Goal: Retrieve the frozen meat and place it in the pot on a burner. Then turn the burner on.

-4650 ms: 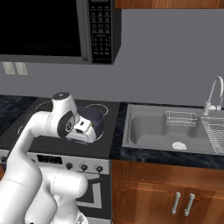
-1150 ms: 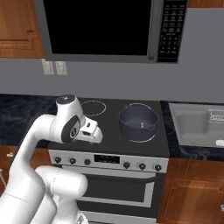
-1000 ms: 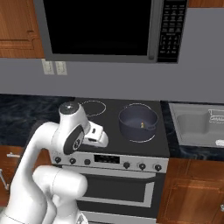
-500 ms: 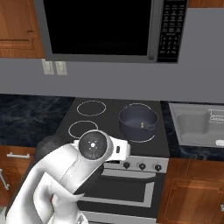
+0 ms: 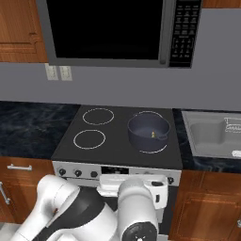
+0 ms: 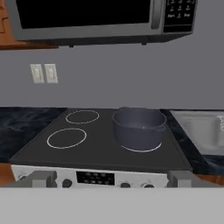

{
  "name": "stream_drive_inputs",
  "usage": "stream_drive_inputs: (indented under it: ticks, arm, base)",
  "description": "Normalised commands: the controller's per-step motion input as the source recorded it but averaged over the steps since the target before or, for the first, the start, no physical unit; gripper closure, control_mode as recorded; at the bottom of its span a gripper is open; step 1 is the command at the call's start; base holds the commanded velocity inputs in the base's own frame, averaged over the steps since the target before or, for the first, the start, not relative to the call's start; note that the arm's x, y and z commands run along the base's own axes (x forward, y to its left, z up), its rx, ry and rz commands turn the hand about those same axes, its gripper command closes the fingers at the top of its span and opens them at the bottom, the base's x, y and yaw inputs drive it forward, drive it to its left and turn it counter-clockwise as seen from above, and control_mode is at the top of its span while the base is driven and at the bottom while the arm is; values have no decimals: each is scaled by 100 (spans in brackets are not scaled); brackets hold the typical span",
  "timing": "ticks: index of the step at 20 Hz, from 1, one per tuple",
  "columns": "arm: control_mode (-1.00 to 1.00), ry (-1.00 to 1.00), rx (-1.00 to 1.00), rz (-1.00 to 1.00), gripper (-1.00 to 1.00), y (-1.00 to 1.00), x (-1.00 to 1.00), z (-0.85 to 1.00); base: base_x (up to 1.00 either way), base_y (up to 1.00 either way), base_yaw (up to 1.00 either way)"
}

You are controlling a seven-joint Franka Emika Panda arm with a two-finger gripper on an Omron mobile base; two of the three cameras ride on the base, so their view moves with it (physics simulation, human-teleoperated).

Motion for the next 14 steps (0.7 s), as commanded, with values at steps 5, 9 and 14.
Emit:
stream_drive_inputs:
  ticks: [5, 9, 14]
  arm:
    - [-100, -6, -5, -2, -100, -4, -3, -68]
    - [-100, -4, -1, -11, -100, -18, 29, -86]
    - [-100, -5, 0, -2, -100, -27, 25, -53]
  base:
    - [0, 0, 0]
    - [0, 0, 0]
    - [0, 0, 0]
